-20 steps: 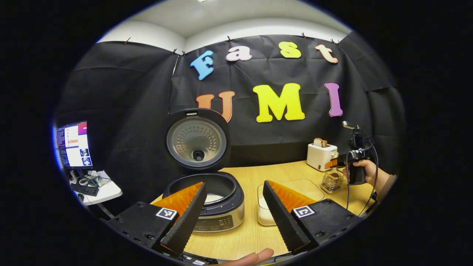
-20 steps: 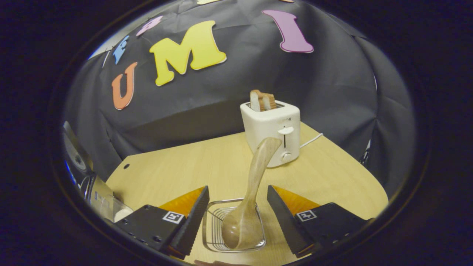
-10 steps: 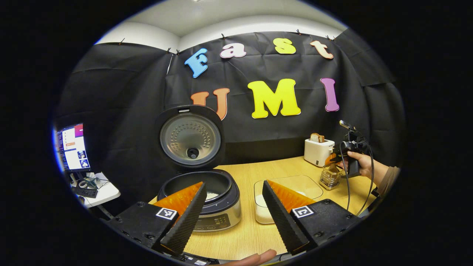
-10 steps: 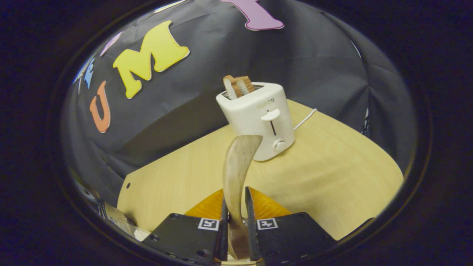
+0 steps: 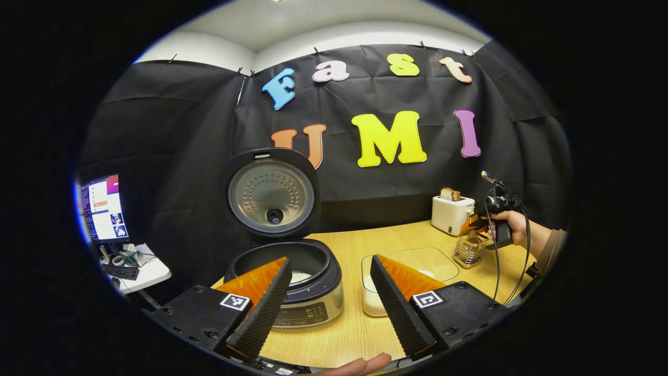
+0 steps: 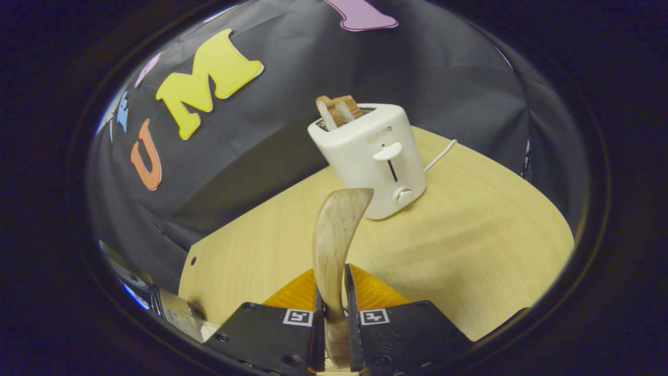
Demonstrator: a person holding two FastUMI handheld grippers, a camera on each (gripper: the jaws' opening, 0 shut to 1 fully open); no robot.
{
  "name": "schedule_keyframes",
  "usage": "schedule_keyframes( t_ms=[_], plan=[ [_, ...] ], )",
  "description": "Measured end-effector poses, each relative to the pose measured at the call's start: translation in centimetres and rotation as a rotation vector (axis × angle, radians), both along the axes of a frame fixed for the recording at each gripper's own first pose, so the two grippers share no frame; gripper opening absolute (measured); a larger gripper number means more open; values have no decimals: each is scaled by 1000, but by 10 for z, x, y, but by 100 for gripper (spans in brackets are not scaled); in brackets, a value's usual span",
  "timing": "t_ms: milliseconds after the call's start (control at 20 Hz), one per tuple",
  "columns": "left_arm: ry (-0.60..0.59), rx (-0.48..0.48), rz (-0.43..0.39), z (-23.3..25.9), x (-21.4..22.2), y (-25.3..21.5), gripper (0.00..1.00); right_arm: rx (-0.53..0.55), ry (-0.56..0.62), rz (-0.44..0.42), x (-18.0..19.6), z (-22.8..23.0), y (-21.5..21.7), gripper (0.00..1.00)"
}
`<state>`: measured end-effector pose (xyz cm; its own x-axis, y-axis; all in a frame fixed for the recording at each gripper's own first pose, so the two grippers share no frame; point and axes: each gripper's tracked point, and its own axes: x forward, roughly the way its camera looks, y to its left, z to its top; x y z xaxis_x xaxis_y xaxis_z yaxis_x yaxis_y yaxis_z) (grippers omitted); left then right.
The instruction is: Close the left gripper, press the button to open the rice cooker; take a wooden spoon from the chopstick holder with the right hand, scoop a spoonful of rice and pour it into the rice cooker, then put the wooden spoon back into the chopstick holder.
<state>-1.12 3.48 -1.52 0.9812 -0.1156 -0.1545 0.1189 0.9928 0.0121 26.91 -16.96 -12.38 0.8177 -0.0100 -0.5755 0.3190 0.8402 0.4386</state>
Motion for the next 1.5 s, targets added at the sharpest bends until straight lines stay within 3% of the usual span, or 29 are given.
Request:
schedule_keyframes(
  t_ms=[200,450,500,550,1150,1500],
  plan=[
    [0,11,1,-1,1,0,97,-143,-36,8,-10,22,2,4],
    [-11,8,-4,3,-3,0,97,-316,-139,34,-27,83,18,4],
    [-12,6,-4,4,-3,0,92,-331,-150,31,-31,92,23,4],
    [-15,6,-5,5,-3,0,97,-340,-162,34,-36,102,30,4],
    [3,-8,39,-1,1,18,97,-397,-315,194,-75,162,159,4],
    [6,-26,42,0,1,23,97,-415,-346,266,-79,155,235,4]
  ],
)
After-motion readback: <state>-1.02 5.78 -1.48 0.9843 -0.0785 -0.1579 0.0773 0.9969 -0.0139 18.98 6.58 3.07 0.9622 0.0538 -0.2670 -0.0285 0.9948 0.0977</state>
